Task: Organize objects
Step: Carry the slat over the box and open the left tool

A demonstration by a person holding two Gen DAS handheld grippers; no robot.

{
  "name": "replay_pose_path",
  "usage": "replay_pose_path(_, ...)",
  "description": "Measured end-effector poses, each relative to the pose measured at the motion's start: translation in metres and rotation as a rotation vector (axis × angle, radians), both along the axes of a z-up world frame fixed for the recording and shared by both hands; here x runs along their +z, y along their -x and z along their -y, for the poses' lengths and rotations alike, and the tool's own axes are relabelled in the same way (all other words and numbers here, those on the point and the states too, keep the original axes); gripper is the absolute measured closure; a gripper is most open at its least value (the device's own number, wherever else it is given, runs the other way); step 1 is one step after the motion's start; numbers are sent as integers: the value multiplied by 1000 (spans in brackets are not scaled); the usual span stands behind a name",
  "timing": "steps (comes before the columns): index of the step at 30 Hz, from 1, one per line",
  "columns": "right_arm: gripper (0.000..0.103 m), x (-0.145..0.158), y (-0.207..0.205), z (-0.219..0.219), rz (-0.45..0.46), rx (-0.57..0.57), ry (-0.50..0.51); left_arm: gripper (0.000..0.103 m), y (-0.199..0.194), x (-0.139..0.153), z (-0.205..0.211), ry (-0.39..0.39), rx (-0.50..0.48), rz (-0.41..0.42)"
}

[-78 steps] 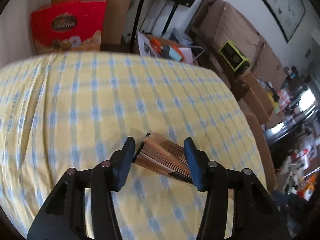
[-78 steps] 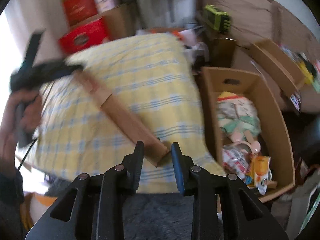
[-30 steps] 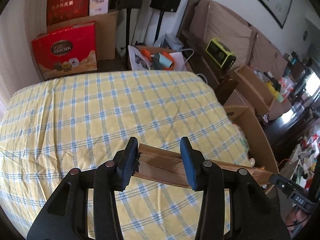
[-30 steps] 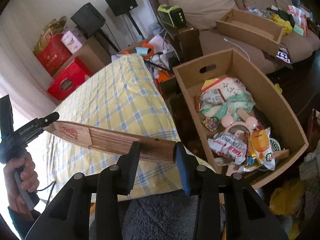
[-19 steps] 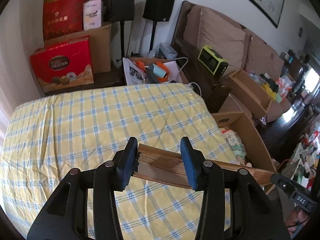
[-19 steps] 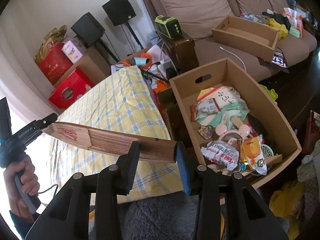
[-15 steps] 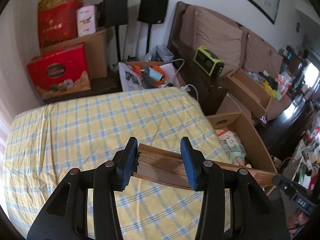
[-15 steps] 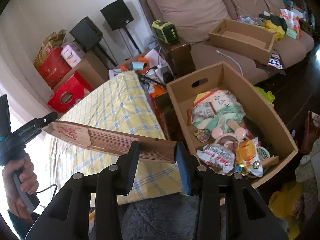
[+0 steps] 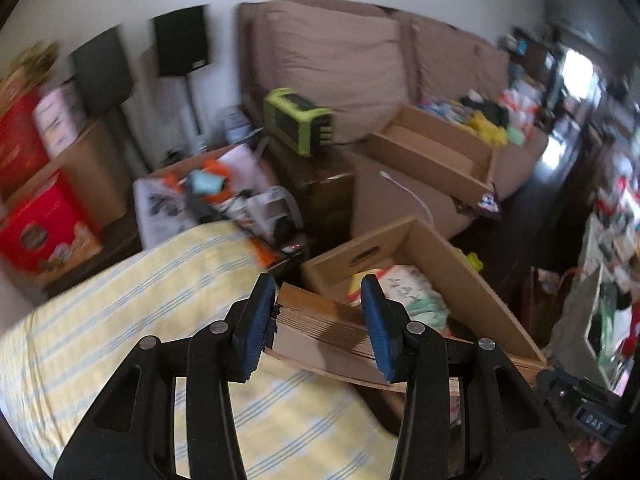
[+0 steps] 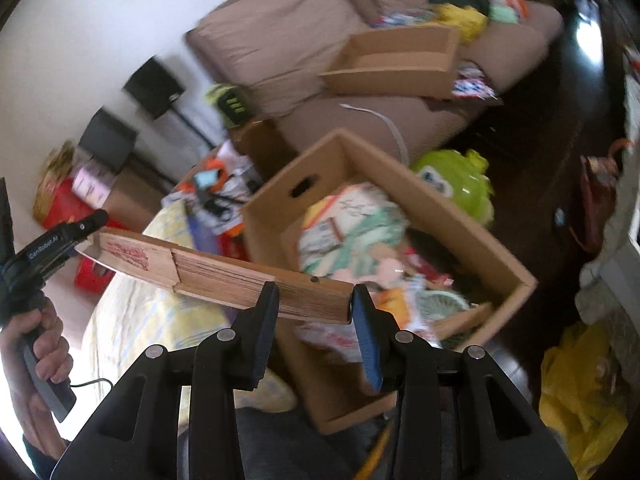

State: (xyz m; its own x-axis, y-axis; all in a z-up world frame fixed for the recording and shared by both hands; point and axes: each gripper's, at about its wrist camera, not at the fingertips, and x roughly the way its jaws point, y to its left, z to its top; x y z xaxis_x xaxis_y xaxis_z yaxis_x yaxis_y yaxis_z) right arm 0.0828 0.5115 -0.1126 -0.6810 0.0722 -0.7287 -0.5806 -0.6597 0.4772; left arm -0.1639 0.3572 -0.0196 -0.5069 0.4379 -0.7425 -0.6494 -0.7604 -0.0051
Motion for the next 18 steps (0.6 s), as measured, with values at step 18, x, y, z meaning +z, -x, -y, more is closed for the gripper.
replay_pose_path(18, 64, -65, -45, -58, 154, -182, 39, 52, -14, -99, -146, 84, -80, 34)
